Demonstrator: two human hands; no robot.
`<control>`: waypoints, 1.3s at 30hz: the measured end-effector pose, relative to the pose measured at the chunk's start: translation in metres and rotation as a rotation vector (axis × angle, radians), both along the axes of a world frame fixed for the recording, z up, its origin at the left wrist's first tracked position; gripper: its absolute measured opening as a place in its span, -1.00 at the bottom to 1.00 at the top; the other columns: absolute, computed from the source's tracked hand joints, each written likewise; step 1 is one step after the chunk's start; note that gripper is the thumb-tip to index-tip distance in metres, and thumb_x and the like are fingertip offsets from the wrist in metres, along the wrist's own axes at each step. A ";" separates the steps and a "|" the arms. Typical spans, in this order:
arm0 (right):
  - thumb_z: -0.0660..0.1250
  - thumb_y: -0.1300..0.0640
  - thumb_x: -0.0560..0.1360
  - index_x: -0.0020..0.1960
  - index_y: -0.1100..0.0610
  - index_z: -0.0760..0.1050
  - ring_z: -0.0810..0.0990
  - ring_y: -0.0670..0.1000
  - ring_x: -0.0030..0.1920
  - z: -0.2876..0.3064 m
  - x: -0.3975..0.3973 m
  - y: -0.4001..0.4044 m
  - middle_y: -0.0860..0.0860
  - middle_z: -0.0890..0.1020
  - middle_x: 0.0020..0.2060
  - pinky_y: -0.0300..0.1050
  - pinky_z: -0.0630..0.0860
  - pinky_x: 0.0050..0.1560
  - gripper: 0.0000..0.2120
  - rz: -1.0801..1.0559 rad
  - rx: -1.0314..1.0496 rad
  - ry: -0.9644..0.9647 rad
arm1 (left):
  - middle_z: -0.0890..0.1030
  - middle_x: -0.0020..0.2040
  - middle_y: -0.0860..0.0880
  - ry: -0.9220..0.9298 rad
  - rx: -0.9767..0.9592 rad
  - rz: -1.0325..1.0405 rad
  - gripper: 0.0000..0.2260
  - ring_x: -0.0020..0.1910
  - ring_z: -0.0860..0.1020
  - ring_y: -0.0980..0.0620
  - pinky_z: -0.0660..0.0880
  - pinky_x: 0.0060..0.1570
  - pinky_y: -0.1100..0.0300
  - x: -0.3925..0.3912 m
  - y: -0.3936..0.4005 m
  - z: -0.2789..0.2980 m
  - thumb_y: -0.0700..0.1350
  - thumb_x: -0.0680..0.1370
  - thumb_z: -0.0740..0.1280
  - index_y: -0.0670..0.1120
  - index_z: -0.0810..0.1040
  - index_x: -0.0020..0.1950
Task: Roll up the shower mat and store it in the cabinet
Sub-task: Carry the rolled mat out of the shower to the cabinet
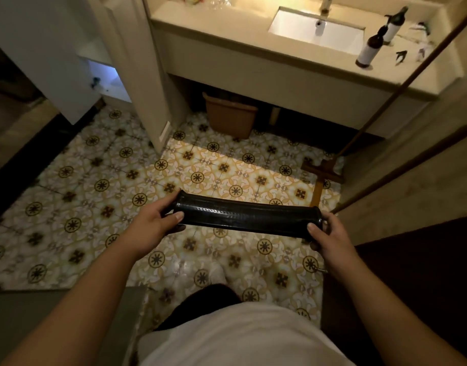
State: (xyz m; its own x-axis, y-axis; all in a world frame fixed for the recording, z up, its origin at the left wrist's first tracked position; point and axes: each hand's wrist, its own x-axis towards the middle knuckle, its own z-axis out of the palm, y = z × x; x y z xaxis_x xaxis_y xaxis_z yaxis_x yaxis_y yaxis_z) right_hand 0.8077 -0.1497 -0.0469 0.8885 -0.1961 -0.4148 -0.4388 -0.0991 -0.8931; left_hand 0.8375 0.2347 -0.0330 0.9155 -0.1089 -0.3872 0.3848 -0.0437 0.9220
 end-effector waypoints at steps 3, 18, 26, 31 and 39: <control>0.33 0.14 0.53 0.14 -0.16 0.44 0.62 0.01 -0.12 0.003 0.052 0.014 -0.06 0.62 -0.06 0.09 0.56 -0.09 -0.74 0.025 -0.022 -0.013 | 0.48 0.26 0.10 0.001 0.008 0.025 -0.49 0.10 0.60 0.11 0.59 -0.04 0.18 0.041 0.013 0.002 -0.31 0.57 0.28 -0.01 0.32 0.48; 0.32 0.12 0.54 0.23 -0.02 0.42 0.60 -0.07 -0.28 0.005 0.289 0.137 -0.09 0.66 -0.16 -0.03 0.50 -0.24 -0.72 0.506 -0.040 -0.045 | 0.48 0.30 0.04 0.028 0.055 0.472 -0.53 0.17 0.56 0.02 0.59 0.00 0.18 0.111 0.105 0.009 -0.31 0.59 0.25 -0.01 0.34 0.48; 0.31 0.15 0.54 0.22 0.05 0.41 0.56 -0.01 -0.28 -0.001 0.424 0.221 0.03 0.62 -0.14 -0.04 0.45 -0.26 -0.74 0.890 0.018 -0.028 | 0.53 0.21 0.13 0.017 0.017 0.857 -0.55 0.12 0.59 0.10 0.58 0.05 0.11 0.126 0.112 0.011 -0.30 0.59 0.26 0.21 0.47 0.29; 0.31 0.17 0.54 0.16 -0.04 0.45 0.57 -0.02 -0.29 0.004 0.491 0.276 0.07 0.60 -0.17 -0.07 0.46 -0.29 -0.78 1.111 0.034 -0.062 | 0.52 0.26 0.03 0.030 0.003 1.044 -0.55 0.19 0.56 0.01 0.57 0.05 0.11 0.140 0.105 0.012 -0.29 0.59 0.26 0.03 0.37 0.44; 0.31 0.15 0.54 0.09 -0.18 0.47 0.58 -0.07 -0.30 0.010 0.535 0.365 -0.06 0.63 -0.20 -0.17 0.49 -0.34 -0.76 1.317 0.047 -0.058 | 0.59 0.24 0.05 -0.012 -0.058 1.253 -0.59 0.22 0.56 -0.01 0.55 0.10 0.02 0.140 0.114 0.005 -0.28 0.59 0.26 0.12 0.48 0.34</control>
